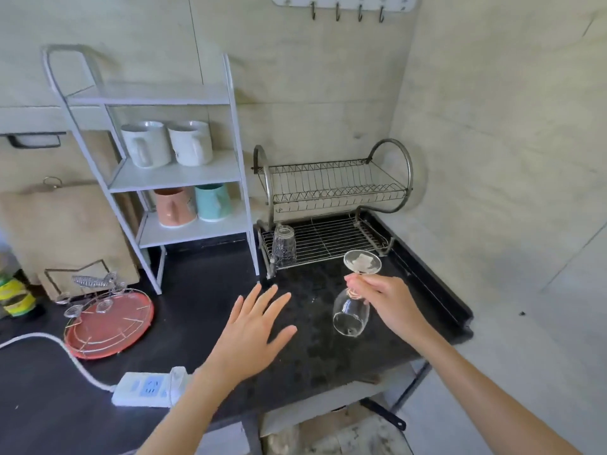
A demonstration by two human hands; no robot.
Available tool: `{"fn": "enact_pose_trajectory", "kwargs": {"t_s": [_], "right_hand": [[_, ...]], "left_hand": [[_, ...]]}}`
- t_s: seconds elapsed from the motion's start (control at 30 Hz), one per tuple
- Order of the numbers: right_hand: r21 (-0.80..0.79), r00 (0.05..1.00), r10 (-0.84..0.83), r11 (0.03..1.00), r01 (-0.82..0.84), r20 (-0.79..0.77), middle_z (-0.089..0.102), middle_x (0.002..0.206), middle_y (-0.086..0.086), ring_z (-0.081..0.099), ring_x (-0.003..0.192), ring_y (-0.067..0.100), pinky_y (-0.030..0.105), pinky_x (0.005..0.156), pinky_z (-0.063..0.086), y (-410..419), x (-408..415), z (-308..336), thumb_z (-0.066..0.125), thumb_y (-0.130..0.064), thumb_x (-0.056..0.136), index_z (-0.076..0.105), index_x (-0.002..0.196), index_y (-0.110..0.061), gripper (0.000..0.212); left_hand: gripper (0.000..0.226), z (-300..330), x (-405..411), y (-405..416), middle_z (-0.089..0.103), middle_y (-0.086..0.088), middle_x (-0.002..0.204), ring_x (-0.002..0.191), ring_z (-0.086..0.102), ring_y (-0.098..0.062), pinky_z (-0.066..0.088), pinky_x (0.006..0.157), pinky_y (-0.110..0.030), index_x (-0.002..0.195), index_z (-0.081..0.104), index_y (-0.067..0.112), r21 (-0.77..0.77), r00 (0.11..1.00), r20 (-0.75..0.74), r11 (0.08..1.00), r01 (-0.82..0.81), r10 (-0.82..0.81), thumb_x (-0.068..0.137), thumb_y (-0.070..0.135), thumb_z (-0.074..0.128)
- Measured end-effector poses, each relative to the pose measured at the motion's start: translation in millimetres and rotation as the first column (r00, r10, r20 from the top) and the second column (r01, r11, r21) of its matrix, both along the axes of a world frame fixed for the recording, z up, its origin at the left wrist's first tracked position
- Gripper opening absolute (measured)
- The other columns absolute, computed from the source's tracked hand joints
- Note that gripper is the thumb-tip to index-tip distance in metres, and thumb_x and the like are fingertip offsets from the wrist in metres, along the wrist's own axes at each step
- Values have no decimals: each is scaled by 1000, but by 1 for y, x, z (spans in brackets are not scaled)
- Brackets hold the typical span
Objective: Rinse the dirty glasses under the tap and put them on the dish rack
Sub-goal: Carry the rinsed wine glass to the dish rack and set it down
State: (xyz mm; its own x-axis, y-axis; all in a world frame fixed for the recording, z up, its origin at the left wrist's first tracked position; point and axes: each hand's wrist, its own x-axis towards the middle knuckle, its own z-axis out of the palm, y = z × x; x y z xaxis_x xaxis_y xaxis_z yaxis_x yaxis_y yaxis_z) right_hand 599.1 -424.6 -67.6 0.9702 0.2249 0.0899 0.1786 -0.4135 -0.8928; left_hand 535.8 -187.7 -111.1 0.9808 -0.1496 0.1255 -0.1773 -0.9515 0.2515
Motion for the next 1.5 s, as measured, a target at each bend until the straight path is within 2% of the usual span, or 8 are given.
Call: {"fn": "enact_pose_trajectory", "kwargs": {"t_s": [0.33,0.6,0.7,0.87,1.03,1.2,1.3,1.5], "right_hand": [[34,996,54,998,-57,66,69,105,-5,62,94,-8,8,86,45,36,168,46,58,-21,92,68,112,-11,25],[17,973,147,988,-152,176,66,113,-6,60,92,-4,11,88,47,78,297,75,53,-30,92,64,118,-12,33],[-12,964,182,983,-183,193,69,107,0,58,79,-9,4,78,46,102,340,74,54,-26,93,66,114,-8,29],[-107,945,317,945,-309,78,64,101,31,60,97,46,36,87,50,146,386,47,55,-31,93,68,99,4,38],[-128,916,400,910,-394,22,68,103,25,64,97,38,11,85,41,172,393,24,55,-29,93,66,99,12,42],[-148,890,454,884,-443,43,68,115,7,63,108,15,9,92,36,180,397,17,55,-23,93,67,99,12,37],[-173,888,452,884,-435,80,65,120,1,61,96,4,1,77,36,180,403,11,55,-25,94,68,100,8,37],[-176,876,472,875,-452,98,63,124,1,62,109,22,9,85,39,177,404,10,54,-24,94,67,113,-7,28]], "left_hand": [[83,39,158,24,-12,9,152,140,-17,-15,-8,110,-33,148,7,31,42,997,67,998,-38,35,73,69,0],[80,45,224,28,-31,9,147,136,-30,-16,-17,109,-31,137,-27,28,83,974,64,972,-221,216,71,72,-14],[79,44,242,30,0,-3,157,143,-7,-27,10,113,-41,149,-3,17,163,958,120,947,-278,261,86,65,-8],[67,39,254,34,13,-2,156,143,7,-25,14,109,-43,148,17,13,204,943,173,926,-317,285,95,54,13],[64,38,253,37,14,2,156,142,11,-27,14,109,-45,146,26,13,273,938,197,903,-333,286,93,48,28],[63,41,250,37,11,3,157,143,9,-27,11,109,-46,147,21,16,295,938,179,893,-340,298,94,50,25],[64,39,250,36,6,5,157,143,5,-26,9,110,-45,148,17,17,296,937,164,891,-344,307,94,50,26],[66,40,250,33,7,4,157,143,7,-26,16,114,-48,148,17,18,294,928,147,881,-370,341,93,52,26]]}}
